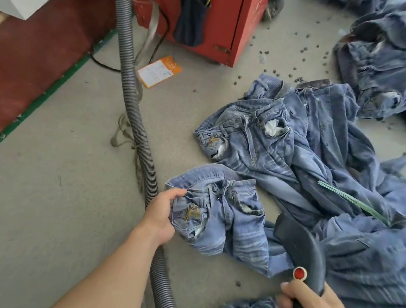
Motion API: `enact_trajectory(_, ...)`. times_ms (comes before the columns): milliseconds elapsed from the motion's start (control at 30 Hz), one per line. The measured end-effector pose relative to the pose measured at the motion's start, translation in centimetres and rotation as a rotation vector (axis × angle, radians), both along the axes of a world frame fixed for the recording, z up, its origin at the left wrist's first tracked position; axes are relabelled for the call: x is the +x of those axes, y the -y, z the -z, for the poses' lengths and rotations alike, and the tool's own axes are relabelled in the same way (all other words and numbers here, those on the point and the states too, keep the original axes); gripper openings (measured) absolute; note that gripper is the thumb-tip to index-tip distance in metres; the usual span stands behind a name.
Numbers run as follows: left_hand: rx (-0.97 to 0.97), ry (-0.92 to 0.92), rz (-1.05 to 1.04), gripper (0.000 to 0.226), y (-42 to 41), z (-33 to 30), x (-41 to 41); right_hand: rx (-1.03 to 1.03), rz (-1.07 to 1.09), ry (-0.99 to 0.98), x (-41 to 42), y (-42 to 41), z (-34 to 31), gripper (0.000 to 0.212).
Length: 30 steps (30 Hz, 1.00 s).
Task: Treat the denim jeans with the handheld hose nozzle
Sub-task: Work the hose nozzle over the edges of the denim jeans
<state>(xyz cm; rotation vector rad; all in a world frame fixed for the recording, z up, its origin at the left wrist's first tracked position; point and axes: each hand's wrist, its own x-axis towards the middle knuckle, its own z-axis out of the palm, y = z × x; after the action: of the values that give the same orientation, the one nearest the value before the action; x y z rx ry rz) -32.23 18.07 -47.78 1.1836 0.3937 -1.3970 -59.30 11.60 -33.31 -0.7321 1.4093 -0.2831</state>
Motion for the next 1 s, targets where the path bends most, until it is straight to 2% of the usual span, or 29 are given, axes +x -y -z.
enact_trajectory(33, -0.095, 0.004, 0.123, 0.035, 0.2, -0.7, -0.5, -0.013, 0.03, 0.02, -0.3, 0.1, -0.5, 0.019)
enact_trajectory(67, -0.168, 0.053, 0.345, 0.034, 0.4, -1.7, -1.3, -0.028, 0.065, 0.045, -0.6, 0.3, -1.3, 0.021)
enact_trajectory(167, -0.323, 0.521, 1.369, 0.039, 1.1, -3.1, -5.2, -0.071, 0.14, 0.123, -1.5, 1.2, -3.2, 0.022)
enact_trajectory(200, -0.357, 0.697, 1.634, 0.041, 0.9, -2.7, -7.1, -0.086, 0.142, 0.132, -1.8, 1.4, -3.6, 0.022)
enact_trajectory(267, -0.321, 0.966, 1.944, 0.046, -0.6, -1.6, -11.1, -0.113, 0.115, 0.122, -2.2, 1.4, -3.9, 0.021)
enact_trajectory(333, -0.262, 1.007, 2.063, 0.046, -2.0, -0.7, -13.8, -0.149, 0.046, 0.054, -2.6, 1.0, -3.4, 0.021)
enact_trajectory(433, -0.215, 0.959, 2.113, 0.047, -2.8, 0.1, -14.6, -0.109, -0.036, -0.049, -3.2, -0.2, -1.6, 0.02)
enact_trajectory(567, -0.134, 0.798, 2.127, 0.051, -2.7, -0.6, -13.3, 0.025, 0.029, -0.082, -3.6, -1.9, 0.3, 0.015)
enact_trajectory(700, -0.044, 0.681, 1.964, 0.03, -3.0, -1.1, -12.8, 0.009, 0.121, -0.067, -3.8, -2.0, 0.3, 0.011)
enact_trajectory(800, 0.105, 0.867, 1.805, 0.023, -2.9, -1.3, -13.2, -0.043, 0.16, -0.043, -4.3, -1.7, -0.7, 0.014)
enact_trajectory(900, 0.363, 1.055, 1.585, 0.046, -2.5, -0.8, -13.7, -0.061, 0.17, -0.035, -4.8, -1.9, -1.3, 0.017)
enact_trajectory(1000, 0.645, 0.961, 1.191, 0.081, -1.6, -0.6, -14.1, -0.029, 0.133, -0.054, -5.3, -2.5, -1.1, 0.018)
